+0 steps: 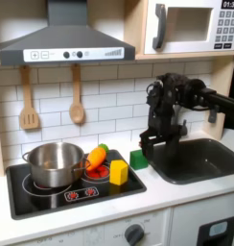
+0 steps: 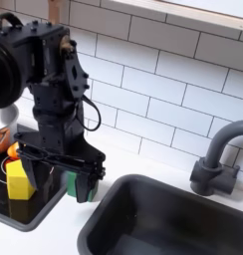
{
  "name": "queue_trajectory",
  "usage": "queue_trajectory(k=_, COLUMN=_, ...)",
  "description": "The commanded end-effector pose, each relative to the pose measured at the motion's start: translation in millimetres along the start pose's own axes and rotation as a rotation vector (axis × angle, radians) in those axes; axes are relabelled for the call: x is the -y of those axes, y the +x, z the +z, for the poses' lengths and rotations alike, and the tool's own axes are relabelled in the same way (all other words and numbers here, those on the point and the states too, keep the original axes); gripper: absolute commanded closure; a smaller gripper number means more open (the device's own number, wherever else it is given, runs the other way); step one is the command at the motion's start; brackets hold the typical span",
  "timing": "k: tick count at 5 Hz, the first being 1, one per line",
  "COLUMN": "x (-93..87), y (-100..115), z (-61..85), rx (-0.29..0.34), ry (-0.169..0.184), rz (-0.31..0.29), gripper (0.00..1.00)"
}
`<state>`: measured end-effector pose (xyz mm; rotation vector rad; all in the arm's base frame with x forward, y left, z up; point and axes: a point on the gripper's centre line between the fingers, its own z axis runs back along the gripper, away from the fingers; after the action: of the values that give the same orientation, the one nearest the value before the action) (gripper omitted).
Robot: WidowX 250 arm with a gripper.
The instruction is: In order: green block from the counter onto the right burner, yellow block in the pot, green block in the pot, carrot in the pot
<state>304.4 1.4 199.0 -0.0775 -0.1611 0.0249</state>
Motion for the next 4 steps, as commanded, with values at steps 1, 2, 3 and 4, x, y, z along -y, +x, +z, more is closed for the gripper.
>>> queue_trajectory(k=1, x=-3.6, y=25, z=-24.2, rx=-0.012, ry=0.033, rz=-0.008, gripper=0.00)
queue_trajectory(k=2, x=0.2, y=32, z=-35.4, rx=-0.006, ry=0.015, rz=-0.010, gripper=0.00)
queue_trajectory(k=3, x=11.1, y=35, z=-45.3, rx=-0.024, ry=0.041, rz=-0.006, gripper=0.00)
queue_trajectory(k=4, x=12.6, y=42, z=-48.0, rx=-0.014, ry=0.056, rz=0.006, gripper=0.00)
